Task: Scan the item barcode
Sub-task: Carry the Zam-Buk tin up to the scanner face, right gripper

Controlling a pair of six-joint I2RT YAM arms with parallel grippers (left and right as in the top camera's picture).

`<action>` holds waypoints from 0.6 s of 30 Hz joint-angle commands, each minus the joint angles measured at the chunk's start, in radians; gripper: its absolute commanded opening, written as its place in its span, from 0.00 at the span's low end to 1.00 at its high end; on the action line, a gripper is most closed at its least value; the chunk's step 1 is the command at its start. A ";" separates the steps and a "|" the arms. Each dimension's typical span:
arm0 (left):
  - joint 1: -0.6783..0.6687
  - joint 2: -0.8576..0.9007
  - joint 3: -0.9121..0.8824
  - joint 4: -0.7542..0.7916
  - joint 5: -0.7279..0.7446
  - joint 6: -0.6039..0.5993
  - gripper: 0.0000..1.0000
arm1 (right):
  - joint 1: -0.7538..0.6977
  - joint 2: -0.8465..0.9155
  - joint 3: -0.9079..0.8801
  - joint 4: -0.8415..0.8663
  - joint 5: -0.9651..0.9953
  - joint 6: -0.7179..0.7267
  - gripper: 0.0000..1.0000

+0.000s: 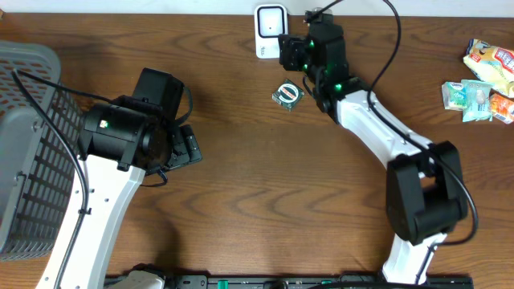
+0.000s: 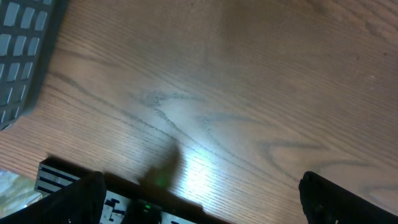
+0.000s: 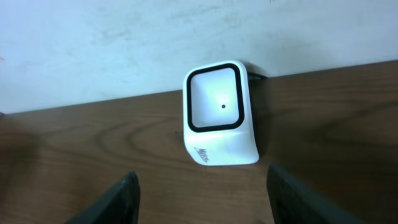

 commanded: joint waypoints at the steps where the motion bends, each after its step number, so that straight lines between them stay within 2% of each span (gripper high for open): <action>1: 0.004 -0.005 0.005 -0.003 -0.003 -0.009 0.98 | 0.007 0.083 0.049 -0.042 0.009 -0.011 0.63; 3: 0.004 -0.005 0.005 -0.003 -0.003 -0.009 0.98 | 0.007 0.135 0.115 -0.144 0.009 0.033 0.67; 7: 0.004 -0.005 0.005 -0.003 -0.003 -0.009 0.98 | 0.005 0.232 0.322 -0.434 0.007 0.118 0.67; 13: 0.004 -0.005 0.005 -0.003 -0.003 -0.009 0.98 | -0.002 0.336 0.653 -0.774 -0.031 0.126 0.71; 15: 0.004 -0.005 0.005 -0.003 -0.003 -0.009 0.98 | -0.002 0.354 0.724 -0.874 -0.031 0.126 0.73; 18: 0.004 -0.005 0.005 -0.003 -0.003 -0.009 0.97 | -0.002 0.359 0.740 -0.945 -0.045 0.126 0.79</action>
